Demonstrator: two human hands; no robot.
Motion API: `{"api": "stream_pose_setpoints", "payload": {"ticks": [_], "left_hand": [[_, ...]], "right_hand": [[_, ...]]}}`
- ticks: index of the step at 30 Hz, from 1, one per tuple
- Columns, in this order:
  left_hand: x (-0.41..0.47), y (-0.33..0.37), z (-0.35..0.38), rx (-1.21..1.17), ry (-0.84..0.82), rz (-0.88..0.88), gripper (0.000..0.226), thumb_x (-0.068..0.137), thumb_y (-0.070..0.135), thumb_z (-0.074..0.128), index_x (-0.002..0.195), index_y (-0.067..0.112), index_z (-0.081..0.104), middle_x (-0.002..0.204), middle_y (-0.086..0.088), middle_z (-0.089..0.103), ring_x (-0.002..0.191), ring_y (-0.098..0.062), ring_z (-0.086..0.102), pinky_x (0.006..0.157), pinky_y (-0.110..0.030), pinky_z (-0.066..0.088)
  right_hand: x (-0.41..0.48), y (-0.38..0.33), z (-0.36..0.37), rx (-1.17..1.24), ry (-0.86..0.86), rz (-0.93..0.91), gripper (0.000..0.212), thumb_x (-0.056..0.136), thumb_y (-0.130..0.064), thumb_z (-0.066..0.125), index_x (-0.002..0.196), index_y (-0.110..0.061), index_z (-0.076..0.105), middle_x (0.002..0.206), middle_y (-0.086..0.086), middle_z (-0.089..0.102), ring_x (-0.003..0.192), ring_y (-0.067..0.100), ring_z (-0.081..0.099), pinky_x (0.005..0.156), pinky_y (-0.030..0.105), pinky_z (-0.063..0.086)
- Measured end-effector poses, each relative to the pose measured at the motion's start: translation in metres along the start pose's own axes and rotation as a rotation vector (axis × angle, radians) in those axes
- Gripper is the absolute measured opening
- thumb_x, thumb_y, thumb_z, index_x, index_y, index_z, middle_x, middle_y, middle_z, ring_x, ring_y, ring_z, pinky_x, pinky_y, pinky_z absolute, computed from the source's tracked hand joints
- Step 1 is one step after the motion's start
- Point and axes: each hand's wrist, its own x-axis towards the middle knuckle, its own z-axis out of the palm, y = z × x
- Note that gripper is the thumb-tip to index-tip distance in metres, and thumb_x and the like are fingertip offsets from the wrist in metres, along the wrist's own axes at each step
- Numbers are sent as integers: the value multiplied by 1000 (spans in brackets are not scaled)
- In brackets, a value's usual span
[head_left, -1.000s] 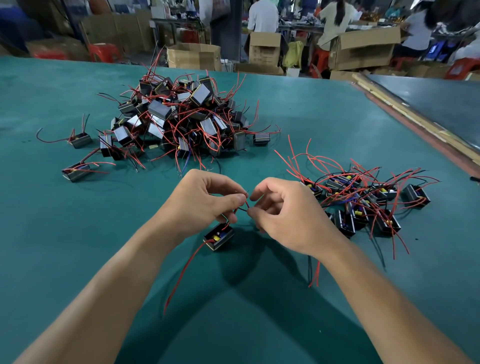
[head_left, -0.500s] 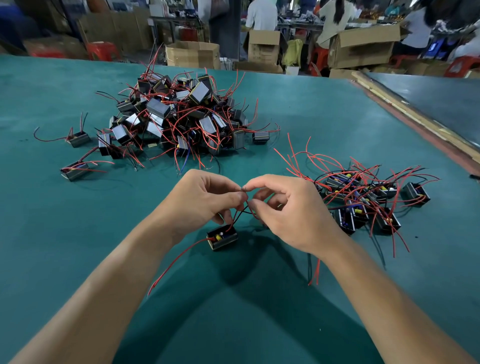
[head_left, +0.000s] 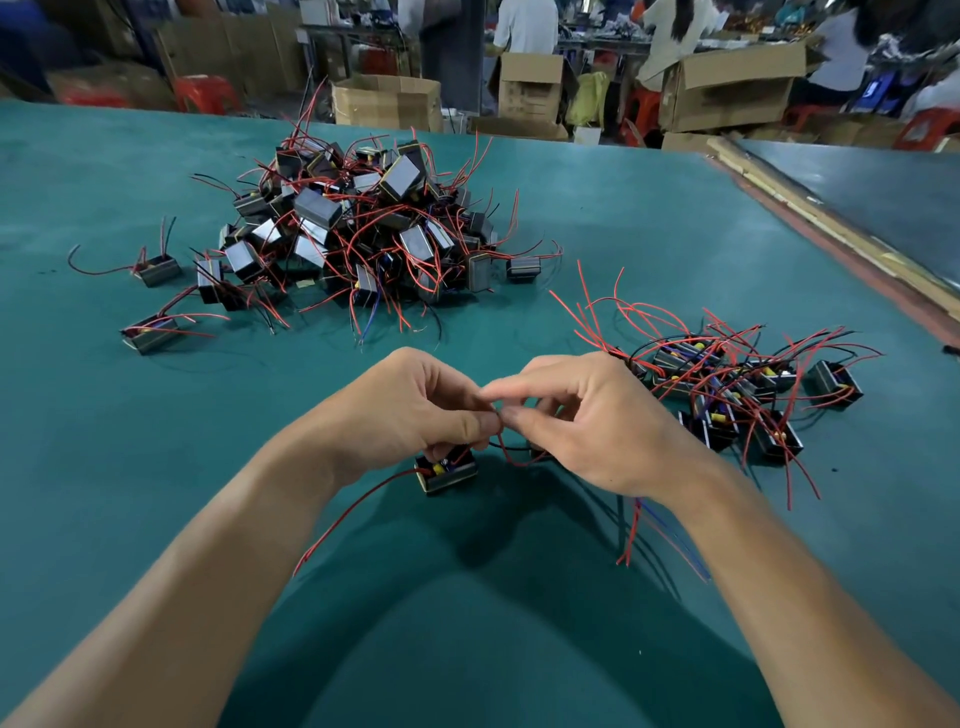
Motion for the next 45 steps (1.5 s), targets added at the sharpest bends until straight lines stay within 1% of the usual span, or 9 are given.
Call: {"api": "stream_pose_setpoints", "payload": {"ticks": [9,12,18,23,29,34,37,41,45], "left_hand": [[1,0,2,12,-4,-40,13,86,11,71,82,-1,74,63,-3,64,53,-13,47,51,-19,41],[1,1,3,-8,18,-33,10,86,9,71,78,4,74,60,-1,64,49,-11,47,49,-18,41],[0,2,3,-20,54,12,11,85,9,72,75,8,75,61,-1,65,57,-19,47,50,-23,41],[0,2,8,41,107,72,7,81,9,77,75,13,76,53,6,61,48,-10,46,47,-19,38],[1,0,11,137,208,104,6,78,16,80,75,20,77,47,13,58,40,-5,37,43,-16,31],[4,-3,10,164,251,88,7,81,24,77,75,27,77,51,6,58,48,-15,41,48,-27,34],[5,-4,11,153,249,80,11,84,25,74,73,27,75,53,-2,58,47,-15,43,48,-26,37],[5,-3,12,83,211,34,14,87,23,71,73,21,73,52,-5,53,48,-18,43,53,-28,37],[5,-1,12,32,189,2,15,88,17,70,74,12,72,52,-4,51,51,-19,40,56,-31,34]], "right_hand": [[-1,-2,-8,-34,-33,32,19,87,-13,74,82,-32,76,73,-13,69,59,8,59,58,17,44],[-1,-2,-9,-54,-28,38,14,87,-17,74,75,-25,74,62,-15,65,54,1,52,54,19,43],[-1,-5,-1,-4,-11,98,19,87,-14,67,68,-16,65,56,-9,56,53,4,47,54,22,40],[3,-5,2,85,73,211,17,78,-17,64,64,-8,65,53,-6,54,51,8,44,53,26,38],[4,1,11,43,202,304,18,82,-14,64,64,-9,65,45,-13,50,44,3,38,48,16,32],[4,0,8,50,182,272,23,86,-14,65,64,-11,64,48,-14,52,45,2,41,49,17,34],[3,-1,5,42,155,226,24,87,-14,67,64,-11,64,52,-11,54,49,5,44,51,22,38],[1,-2,2,11,82,194,17,85,-15,69,69,-14,67,56,-12,60,52,3,50,55,22,41],[1,-5,1,-3,148,135,12,85,-10,70,76,-19,69,69,-7,68,57,8,57,58,23,48]]}}
